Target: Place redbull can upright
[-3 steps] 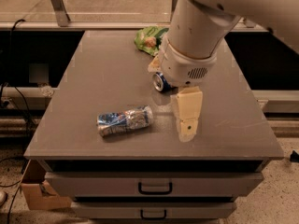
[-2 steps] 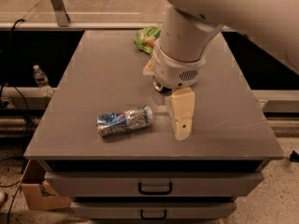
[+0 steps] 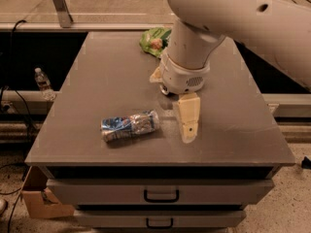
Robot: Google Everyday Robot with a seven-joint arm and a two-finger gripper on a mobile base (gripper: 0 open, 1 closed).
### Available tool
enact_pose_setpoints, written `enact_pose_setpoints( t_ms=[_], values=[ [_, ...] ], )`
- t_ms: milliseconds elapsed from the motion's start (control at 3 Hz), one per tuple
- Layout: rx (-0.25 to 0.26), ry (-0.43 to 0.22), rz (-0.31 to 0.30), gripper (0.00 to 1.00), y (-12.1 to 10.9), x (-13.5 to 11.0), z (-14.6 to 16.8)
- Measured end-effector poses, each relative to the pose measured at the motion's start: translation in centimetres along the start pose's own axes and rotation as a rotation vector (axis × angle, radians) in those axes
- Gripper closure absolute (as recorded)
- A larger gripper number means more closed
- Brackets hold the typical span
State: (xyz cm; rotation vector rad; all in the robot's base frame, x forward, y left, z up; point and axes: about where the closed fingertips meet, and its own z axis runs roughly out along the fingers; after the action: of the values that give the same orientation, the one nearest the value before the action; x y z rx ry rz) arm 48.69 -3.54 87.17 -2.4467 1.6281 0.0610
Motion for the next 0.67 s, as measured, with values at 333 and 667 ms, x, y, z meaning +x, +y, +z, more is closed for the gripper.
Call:
enact_pose_setpoints(
  t_ms=[333, 667],
  values=[
    [0.007, -0.048, -0.032, 0.0, -0.25, -0.68, 0.49],
    [0.013, -0.075, -0.055, 0.0, -0.28, -1.56, 1.07]
  ],
)
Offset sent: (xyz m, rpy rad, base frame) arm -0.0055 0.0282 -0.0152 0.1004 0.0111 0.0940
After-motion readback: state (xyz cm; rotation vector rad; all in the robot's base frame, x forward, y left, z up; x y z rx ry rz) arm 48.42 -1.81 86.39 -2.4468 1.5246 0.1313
